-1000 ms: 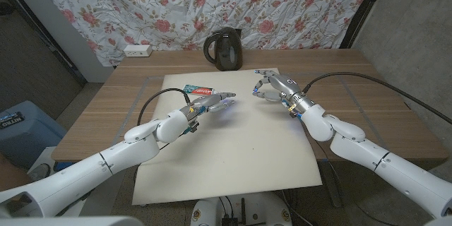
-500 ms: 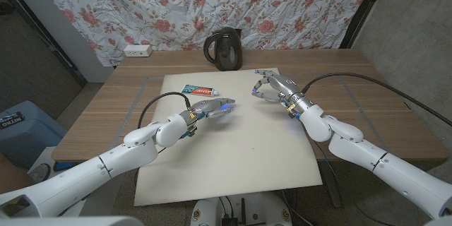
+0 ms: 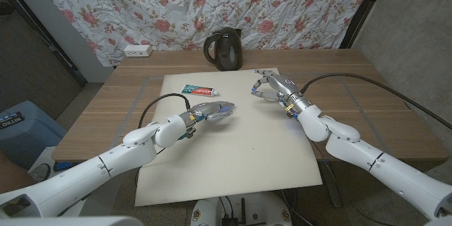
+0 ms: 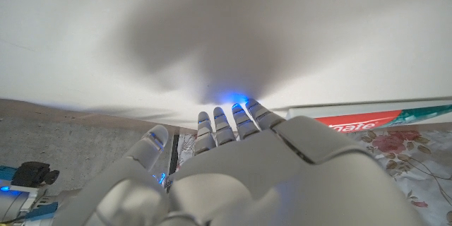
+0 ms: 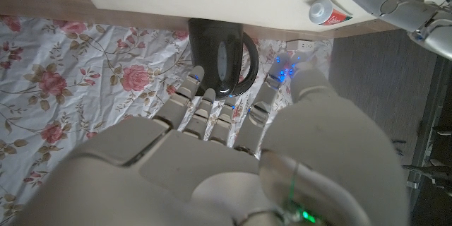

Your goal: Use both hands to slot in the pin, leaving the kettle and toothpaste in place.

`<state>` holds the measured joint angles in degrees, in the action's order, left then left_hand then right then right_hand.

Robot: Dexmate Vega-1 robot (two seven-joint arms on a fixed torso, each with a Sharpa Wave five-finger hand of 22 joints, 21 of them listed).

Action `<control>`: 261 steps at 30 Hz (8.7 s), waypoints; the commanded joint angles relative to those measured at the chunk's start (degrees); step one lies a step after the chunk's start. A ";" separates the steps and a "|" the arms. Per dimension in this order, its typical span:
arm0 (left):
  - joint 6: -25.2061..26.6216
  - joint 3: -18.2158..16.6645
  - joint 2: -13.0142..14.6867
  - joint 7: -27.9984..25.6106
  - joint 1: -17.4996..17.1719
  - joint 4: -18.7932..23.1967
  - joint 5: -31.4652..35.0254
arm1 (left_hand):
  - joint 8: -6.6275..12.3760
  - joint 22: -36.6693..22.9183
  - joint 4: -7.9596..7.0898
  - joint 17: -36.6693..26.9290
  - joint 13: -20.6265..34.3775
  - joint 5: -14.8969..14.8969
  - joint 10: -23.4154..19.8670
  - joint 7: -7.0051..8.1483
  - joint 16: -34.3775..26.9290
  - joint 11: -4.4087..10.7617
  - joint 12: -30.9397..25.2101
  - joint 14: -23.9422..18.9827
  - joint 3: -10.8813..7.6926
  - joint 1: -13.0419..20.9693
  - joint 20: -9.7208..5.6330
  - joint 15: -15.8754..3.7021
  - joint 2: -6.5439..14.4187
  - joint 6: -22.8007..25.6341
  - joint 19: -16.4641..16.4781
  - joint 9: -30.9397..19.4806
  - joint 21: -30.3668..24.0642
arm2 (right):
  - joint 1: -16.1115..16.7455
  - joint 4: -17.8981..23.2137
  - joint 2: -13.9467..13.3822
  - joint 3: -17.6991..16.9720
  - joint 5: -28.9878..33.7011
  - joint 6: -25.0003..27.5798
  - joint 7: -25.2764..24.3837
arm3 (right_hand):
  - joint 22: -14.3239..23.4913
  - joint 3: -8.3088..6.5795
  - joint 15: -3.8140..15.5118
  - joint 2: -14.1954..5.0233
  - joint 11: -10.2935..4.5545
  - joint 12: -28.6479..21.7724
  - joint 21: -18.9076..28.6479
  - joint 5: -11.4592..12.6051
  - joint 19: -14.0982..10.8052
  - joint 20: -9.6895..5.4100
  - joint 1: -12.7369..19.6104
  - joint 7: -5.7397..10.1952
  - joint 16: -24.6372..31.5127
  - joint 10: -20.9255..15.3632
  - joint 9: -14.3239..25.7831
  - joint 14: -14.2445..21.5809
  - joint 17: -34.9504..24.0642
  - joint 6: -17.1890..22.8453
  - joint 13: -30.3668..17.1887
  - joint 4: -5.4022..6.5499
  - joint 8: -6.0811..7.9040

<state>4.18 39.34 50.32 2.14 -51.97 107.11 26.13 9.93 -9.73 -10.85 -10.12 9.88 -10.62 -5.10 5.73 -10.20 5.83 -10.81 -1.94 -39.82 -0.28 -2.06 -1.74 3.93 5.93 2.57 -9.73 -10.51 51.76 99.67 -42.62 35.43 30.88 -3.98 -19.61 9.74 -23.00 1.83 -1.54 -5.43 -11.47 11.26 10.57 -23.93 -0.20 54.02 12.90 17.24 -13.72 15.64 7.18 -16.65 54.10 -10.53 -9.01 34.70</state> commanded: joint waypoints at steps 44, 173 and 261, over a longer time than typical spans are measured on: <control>-3.98 1.25 -1.20 4.63 3.35 -3.42 1.90 | 0.67 -0.08 0.62 0.10 0.02 -0.47 -1.13 -0.78 -0.22 -0.24 -0.19 -0.72 0.45 0.24 -7.03 -4.63 5.94 0.69 -0.03 -0.28 -0.31 | -2.05 -8.51 4.91 4.43 -1.37 -1.09 -5.41 | 0.11 0.51 0.09 0.00 0.29 0.14 -0.15 -0.17 -0.04 0.06 1.86 0.07 0.33 -0.43 0.00 0.15 -0.42 -1.17 -0.28 -0.76 -0.56; -2.94 2.57 -2.10 7.83 4.97 -4.16 1.73 | 0.72 0.03 3.39 0.52 0.08 -0.34 -2.58 -0.85 0.06 -0.16 -0.22 -1.91 -2.49 2.18 -6.38 -4.31 5.80 3.22 0.79 -0.29 -0.46 | -3.72 -16.60 4.46 7.21 -8.39 -0.90 -0.02 | 0.11 2.41 -0.74 -0.72 0.92 0.24 -0.03 -0.41 0.69 0.51 -0.32 -0.04 -0.15 -0.05 -1.10 -0.58 -0.89 -2.01 -0.29 -0.03 -1.90; -2.89 3.33 -2.13 8.09 5.67 -4.88 2.22 | 0.84 0.01 5.80 0.58 0.13 0.11 -3.67 -0.86 0.11 -0.12 -0.25 -2.77 -5.35 4.14 -5.79 -4.18 6.62 6.08 1.39 -0.48 -0.49 | -5.80 -19.14 3.81 7.98 -9.71 -5.65 3.79 | 0.11 4.73 -3.41 3.95 2.83 1.16 -0.62 0.55 3.23 2.13 -0.99 -0.20 -2.12 5.91 -2.95 -3.67 -0.83 -11.90 -0.37 -0.17 -7.35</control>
<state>1.79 42.77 47.94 10.38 -46.24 102.36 28.27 10.80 -9.44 -5.04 -9.18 9.78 -10.63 -8.50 4.81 -9.91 5.72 -10.81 -4.20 -44.84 3.20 -2.24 -2.36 5.29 11.37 3.42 -9.98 -10.65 46.36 80.93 -38.65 43.38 21.29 -8.11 -16.77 9.77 -18.65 -1.39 1.52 -2.81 -10.38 10.81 10.64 -21.24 1.66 53.22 12.67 15.39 -8.54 12.72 3.94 -17.34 42.86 -10.81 -9.23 27.81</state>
